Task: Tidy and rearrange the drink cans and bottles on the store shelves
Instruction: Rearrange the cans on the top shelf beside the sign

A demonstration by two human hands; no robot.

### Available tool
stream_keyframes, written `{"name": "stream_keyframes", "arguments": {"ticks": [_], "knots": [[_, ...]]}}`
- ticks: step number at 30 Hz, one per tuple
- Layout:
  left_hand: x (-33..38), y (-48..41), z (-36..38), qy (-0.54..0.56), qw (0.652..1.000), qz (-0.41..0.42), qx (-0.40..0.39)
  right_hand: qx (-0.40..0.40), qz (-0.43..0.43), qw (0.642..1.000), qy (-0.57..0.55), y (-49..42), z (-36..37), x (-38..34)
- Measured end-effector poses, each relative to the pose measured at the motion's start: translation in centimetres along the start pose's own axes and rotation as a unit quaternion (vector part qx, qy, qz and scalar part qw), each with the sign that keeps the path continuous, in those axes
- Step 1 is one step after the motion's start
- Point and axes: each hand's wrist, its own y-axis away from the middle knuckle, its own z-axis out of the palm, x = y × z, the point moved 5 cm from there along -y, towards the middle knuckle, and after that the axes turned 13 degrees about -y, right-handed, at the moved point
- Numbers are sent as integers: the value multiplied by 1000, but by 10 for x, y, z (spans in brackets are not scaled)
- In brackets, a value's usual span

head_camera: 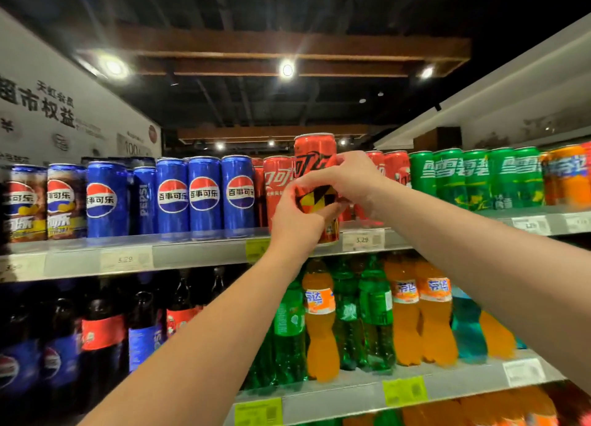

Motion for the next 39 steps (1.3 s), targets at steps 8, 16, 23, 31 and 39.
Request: {"name": "stream_keyframes", "arguments": {"ticks": [8, 16, 23, 31, 39], "knots": [[-4, 0, 26, -53, 999, -12, -4, 75, -21, 996, 43, -20, -32, 9], [-8, -16, 26, -4, 999, -34, -9, 161, -37, 984, 62, -47, -40, 17], [-25, -38, 29, 84, 994, -69, -29, 172, -28, 982, 80, -62, -33, 30], [-26, -50, 36, 84, 993, -65, -58, 183, -16, 978, 98, -73, -28, 43], [-26, -59, 37, 119, 988, -66, -78, 183, 10, 977, 111, -77, -21, 55]]}}
